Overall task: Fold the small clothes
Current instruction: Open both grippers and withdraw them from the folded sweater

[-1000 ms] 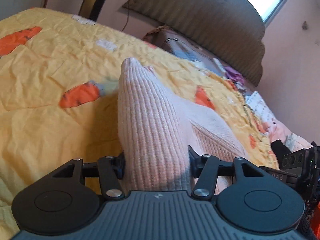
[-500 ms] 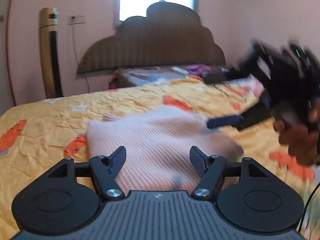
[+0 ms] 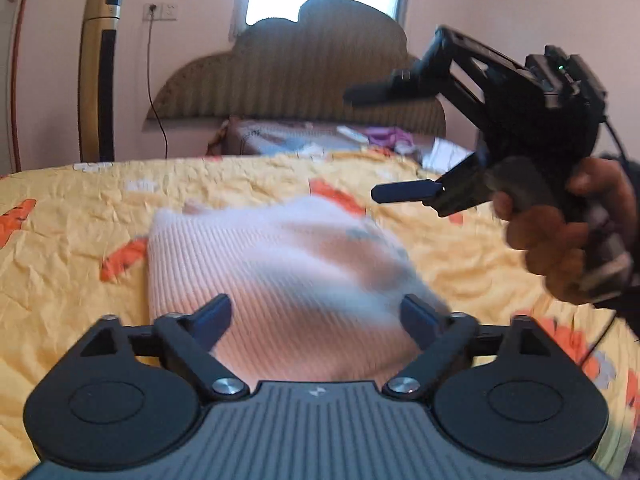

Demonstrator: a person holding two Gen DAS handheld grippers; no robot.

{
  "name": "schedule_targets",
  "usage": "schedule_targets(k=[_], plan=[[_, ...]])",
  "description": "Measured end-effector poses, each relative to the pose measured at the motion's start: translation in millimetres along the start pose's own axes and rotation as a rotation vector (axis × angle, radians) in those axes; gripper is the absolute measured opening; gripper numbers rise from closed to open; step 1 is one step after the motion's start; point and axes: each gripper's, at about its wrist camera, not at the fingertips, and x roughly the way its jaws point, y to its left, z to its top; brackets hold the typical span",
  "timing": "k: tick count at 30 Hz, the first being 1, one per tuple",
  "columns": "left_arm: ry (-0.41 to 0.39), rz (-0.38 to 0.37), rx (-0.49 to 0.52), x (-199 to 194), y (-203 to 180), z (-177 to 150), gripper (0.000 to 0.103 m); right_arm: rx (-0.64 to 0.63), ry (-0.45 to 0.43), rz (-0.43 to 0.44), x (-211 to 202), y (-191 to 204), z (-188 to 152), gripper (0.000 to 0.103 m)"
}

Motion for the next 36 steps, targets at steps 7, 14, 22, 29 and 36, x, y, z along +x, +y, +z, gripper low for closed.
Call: schedule_targets(k=[7, 14, 22, 29, 36], plan=[[0.082, 0.153, 0.045, 63, 2, 7, 0.099, 0.062, 0.013, -0.025, 79, -12, 76, 0.102], [0.111, 0.157, 0.048, 78, 0, 5, 0.103, -0.031, 0.029, -0.199, 115, -51, 53, 0.093], [0.117, 0.17, 0.027, 59, -1, 12, 0.103, -0.069, -0.019, -0.192, 73, -10, 48, 0.093], [0.097, 0.198, 0.058, 60, -6, 6, 0.103, -0.099, 0.03, -0.107, 62, 4, 11, 0.102], [0.004, 0.266, -0.086, -13, 16, 1, 0.103, -0.155, -0.005, -0.161, 37, 5, -17, 0.09]])
